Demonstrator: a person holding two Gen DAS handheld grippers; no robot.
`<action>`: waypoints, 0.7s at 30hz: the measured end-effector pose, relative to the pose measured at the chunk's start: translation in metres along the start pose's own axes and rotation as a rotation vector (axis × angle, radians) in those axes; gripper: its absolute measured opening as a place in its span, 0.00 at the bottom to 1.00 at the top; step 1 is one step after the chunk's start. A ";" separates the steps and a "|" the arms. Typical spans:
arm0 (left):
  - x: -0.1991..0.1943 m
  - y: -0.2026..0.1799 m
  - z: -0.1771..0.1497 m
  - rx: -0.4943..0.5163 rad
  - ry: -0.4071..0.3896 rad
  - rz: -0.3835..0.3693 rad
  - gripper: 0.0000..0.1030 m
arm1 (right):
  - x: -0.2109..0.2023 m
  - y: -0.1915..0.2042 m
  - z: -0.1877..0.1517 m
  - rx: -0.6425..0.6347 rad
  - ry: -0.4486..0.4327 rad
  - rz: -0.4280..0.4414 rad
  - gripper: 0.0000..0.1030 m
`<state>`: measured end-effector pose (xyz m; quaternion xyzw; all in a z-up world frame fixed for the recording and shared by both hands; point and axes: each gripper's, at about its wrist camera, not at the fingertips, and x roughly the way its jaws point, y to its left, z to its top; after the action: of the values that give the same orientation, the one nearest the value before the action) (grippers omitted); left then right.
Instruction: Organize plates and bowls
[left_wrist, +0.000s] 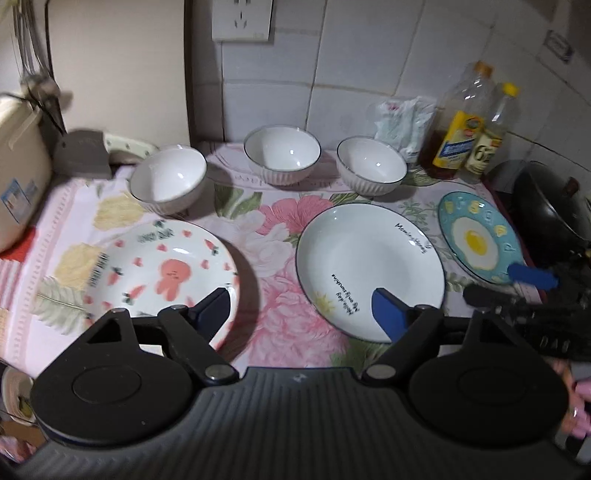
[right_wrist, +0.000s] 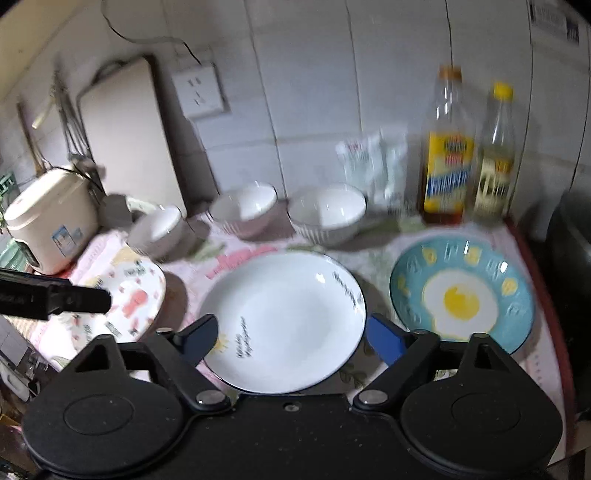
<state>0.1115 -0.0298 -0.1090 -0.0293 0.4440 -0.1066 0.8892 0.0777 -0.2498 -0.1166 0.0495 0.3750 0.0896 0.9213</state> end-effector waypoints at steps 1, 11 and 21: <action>0.011 0.000 0.000 -0.020 0.006 -0.002 0.81 | 0.009 -0.004 -0.003 -0.001 0.008 0.000 0.82; 0.103 -0.006 0.008 -0.014 0.085 0.057 0.69 | 0.079 -0.034 -0.021 0.142 0.102 -0.021 0.62; 0.150 0.001 0.025 -0.035 0.185 -0.003 0.25 | 0.106 -0.061 -0.025 0.307 0.146 -0.018 0.23</action>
<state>0.2186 -0.0618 -0.2115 -0.0352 0.5259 -0.1023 0.8436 0.1422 -0.2879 -0.2162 0.1796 0.4507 0.0264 0.8740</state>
